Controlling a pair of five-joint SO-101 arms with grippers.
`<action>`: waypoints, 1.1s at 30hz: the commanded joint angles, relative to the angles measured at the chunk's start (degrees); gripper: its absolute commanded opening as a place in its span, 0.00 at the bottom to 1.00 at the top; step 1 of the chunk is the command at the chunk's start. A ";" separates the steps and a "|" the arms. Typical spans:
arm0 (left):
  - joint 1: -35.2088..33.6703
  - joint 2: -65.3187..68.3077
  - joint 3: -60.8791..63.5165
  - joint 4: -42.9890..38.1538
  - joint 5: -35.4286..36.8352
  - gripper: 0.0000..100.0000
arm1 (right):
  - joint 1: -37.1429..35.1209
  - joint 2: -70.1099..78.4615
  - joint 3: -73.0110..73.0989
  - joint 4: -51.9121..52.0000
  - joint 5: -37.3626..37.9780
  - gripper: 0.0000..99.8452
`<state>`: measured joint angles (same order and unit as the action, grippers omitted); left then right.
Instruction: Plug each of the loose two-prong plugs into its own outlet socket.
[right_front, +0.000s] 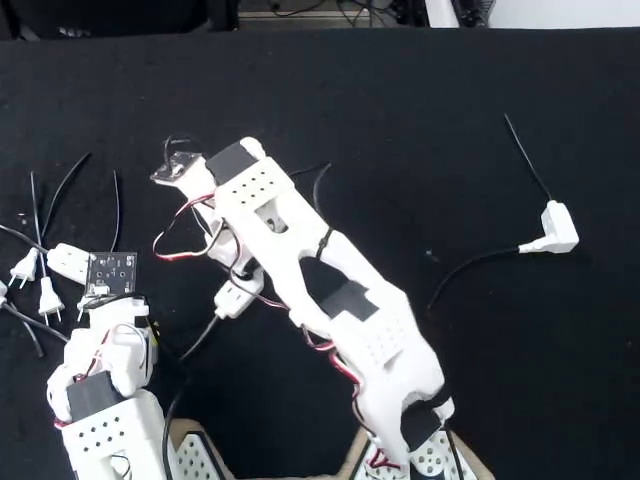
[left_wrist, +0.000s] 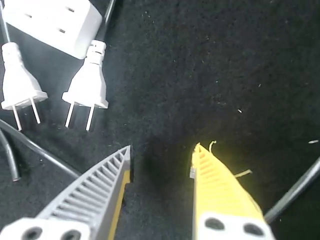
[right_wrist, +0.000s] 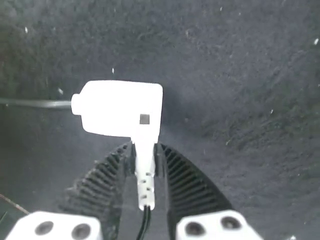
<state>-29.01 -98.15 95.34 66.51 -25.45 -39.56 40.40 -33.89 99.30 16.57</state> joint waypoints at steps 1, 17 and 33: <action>-0.66 -0.09 -0.66 0.09 -0.26 0.20 | -1.05 5.05 -5.23 1.67 0.53 0.01; -0.66 -0.09 -0.66 0.09 -0.26 0.20 | -4.75 8.66 -6.81 1.93 2.73 0.01; -0.66 -0.09 -0.66 0.09 -0.26 0.20 | -6.42 3.30 4.09 1.58 5.63 0.01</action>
<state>-29.27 -98.15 95.34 66.51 -25.45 -43.78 44.00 -31.87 99.47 21.32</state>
